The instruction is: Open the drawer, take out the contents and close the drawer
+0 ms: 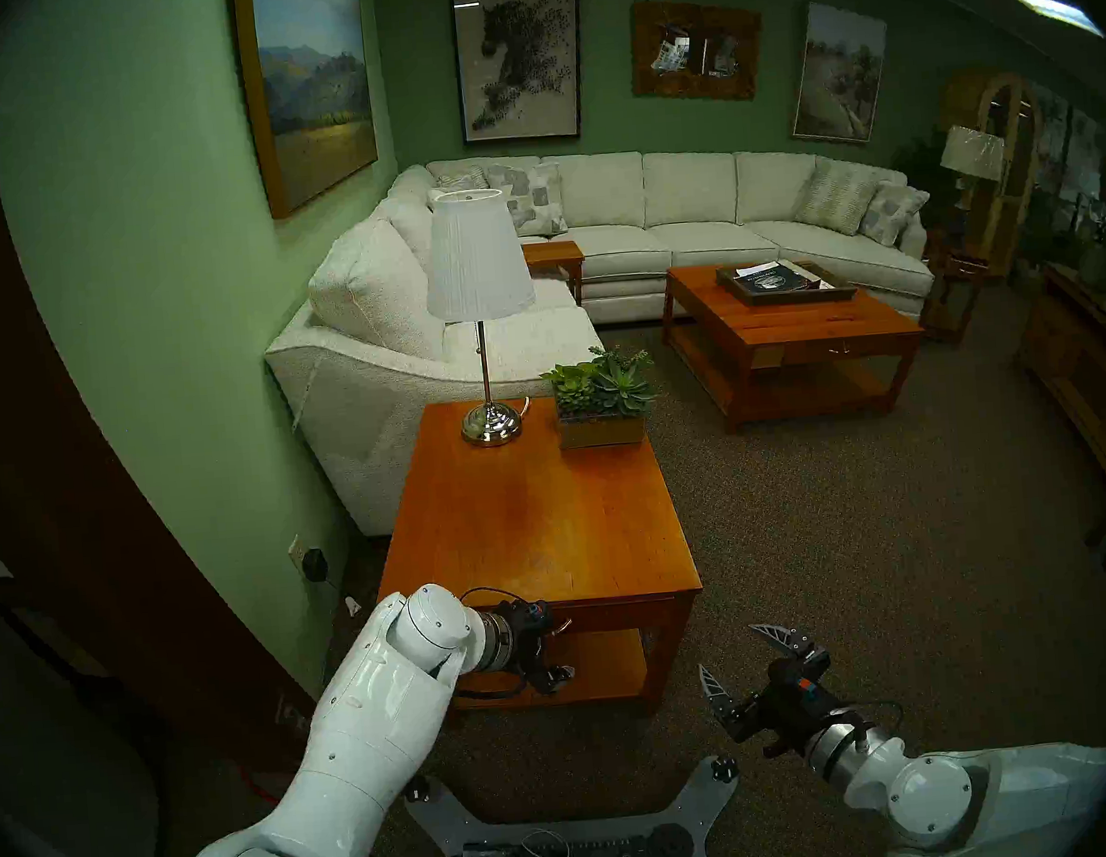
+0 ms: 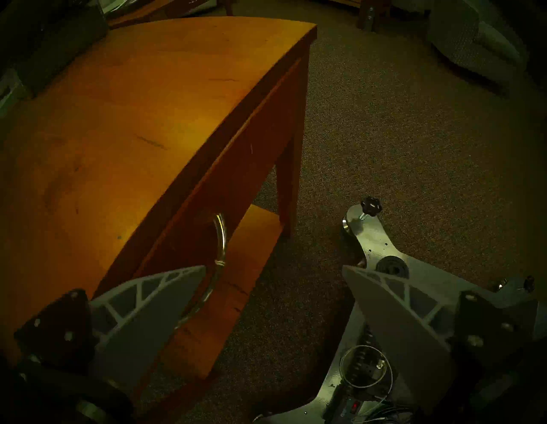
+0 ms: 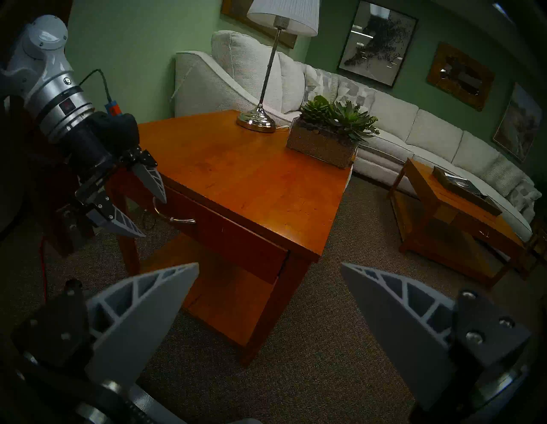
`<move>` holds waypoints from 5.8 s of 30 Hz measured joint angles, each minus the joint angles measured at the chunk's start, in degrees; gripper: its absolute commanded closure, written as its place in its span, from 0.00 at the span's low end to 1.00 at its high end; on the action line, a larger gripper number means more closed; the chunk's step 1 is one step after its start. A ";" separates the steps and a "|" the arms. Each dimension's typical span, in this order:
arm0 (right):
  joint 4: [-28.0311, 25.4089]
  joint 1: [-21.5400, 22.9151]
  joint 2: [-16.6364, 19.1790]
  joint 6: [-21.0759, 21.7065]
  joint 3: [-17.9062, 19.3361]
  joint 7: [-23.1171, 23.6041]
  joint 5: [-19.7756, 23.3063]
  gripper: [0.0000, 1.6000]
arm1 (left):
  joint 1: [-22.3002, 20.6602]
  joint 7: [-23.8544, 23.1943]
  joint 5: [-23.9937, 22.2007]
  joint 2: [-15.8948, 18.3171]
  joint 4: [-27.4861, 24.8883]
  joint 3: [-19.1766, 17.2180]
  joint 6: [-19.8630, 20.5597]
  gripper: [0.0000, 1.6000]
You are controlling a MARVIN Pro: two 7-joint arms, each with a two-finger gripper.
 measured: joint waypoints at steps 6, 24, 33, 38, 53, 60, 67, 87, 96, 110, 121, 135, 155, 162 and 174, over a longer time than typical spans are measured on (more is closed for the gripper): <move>-0.02 0.00 0.01 0.00 0.00 0.00 0.00 0.00 | 0.96 3.22 1.47 -0.22 -0.89 0.97 -1.31 0.00; -0.03 0.00 0.03 0.00 0.00 -0.02 0.02 0.00 | 1.73 3.58 2.46 -0.35 -0.26 1.05 -1.16 0.00; -0.03 0.00 0.04 0.00 0.00 -0.02 0.02 0.00 | 0.85 3.06 2.56 -0.69 2.58 0.94 -0.91 0.00; -0.03 0.00 0.04 0.00 -0.01 -0.02 0.02 0.00 | -0.20 4.80 3.09 -1.18 5.95 1.13 -1.71 0.00; 0.01 0.00 0.03 0.00 -0.03 -0.03 0.02 0.00 | -2.26 5.70 3.08 -2.55 9.01 0.94 -2.92 0.00; 0.02 0.00 0.03 0.00 -0.03 -0.03 0.02 0.00 | -3.26 5.50 2.78 -2.87 8.32 0.56 -3.25 0.00; 0.01 0.00 0.03 0.00 -0.04 -0.03 0.02 0.00 | -3.95 5.61 2.92 -3.02 9.73 0.57 -3.64 0.00; 0.00 0.00 0.04 0.00 -0.05 -0.05 0.04 0.00 | -7.05 8.96 6.01 -3.73 18.61 0.71 -6.57 0.00; -0.01 0.00 0.04 0.00 -0.05 -0.05 0.04 0.00 | -6.81 7.00 7.18 -3.16 17.47 1.48 -7.35 0.00; -0.02 0.01 0.05 0.00 -0.05 -0.06 0.05 0.00 | -0.62 -1.77 7.96 1.12 6.64 4.17 -7.14 0.00; -0.01 0.01 0.05 0.00 -0.06 -0.06 0.05 0.00 | 4.13 -4.99 8.88 3.93 1.86 6.24 -8.15 0.00; -0.02 0.01 0.06 0.00 -0.06 -0.06 0.05 0.00 | 10.32 -11.35 6.24 7.71 -7.93 4.80 -9.34 0.00; 0.04 0.01 0.05 0.00 -0.08 -0.06 0.05 0.00 | 10.49 -20.96 -2.93 7.09 -17.21 -1.23 -5.79 0.00; 0.08 0.01 0.04 0.00 -0.10 -0.06 0.05 0.00 | 8.60 -27.67 -7.83 6.38 -22.51 -4.48 -0.46 0.00; 0.05 0.01 0.05 0.00 -0.10 -0.06 0.05 0.00 | 3.84 -29.44 -5.31 3.98 -18.94 -7.23 14.45 0.00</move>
